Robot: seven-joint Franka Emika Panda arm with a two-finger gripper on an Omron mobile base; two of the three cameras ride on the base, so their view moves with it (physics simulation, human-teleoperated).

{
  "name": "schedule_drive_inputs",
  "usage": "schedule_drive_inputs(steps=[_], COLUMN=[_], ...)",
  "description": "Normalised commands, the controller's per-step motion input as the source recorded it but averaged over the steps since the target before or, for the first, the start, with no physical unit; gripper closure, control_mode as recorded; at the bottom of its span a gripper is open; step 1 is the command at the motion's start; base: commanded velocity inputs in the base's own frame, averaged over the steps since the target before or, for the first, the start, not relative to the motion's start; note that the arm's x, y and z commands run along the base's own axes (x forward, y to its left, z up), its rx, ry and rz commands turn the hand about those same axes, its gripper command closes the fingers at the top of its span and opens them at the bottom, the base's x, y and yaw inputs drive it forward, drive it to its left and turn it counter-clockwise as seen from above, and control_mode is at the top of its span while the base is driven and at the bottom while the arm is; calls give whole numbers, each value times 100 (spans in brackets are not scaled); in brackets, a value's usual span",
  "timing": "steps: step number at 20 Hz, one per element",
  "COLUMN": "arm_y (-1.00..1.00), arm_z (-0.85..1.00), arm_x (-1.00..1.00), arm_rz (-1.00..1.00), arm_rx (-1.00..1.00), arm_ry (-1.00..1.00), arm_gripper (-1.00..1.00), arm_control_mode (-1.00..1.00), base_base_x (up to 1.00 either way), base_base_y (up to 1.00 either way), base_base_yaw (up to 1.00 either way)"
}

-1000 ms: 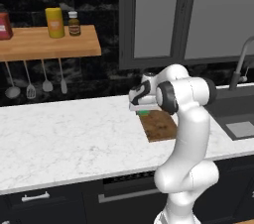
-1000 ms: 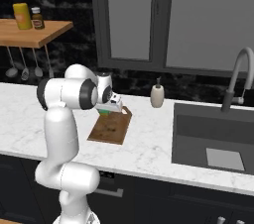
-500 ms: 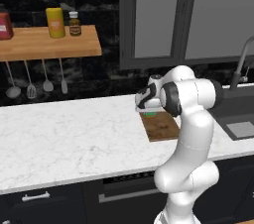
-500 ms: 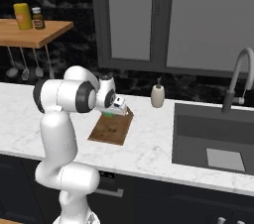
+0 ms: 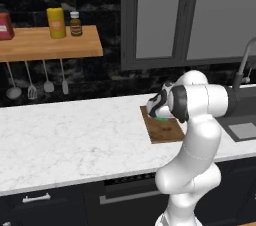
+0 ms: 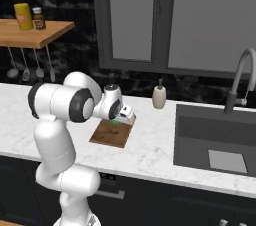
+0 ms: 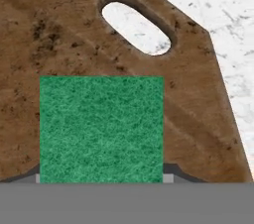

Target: Pick up the sponge from the counter and clean the cutting board by briefly scrubbing or pressing down on the cutting board. Once finished, release the sponge.

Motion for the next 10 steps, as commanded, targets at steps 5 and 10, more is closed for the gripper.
schedule_drive_inputs(steps=[5,10], arm_y=[-27,-15], arm_z=[-34,-29], arm_x=[-91,-84], arm_rz=[-2,0], arm_rx=[0,0], arm_ry=[0,1], arm_gripper=[100,100], arm_control_mode=[-100,-100], base_base_x=[0,0], base_base_y=[0,0], base_base_yaw=[0,0])
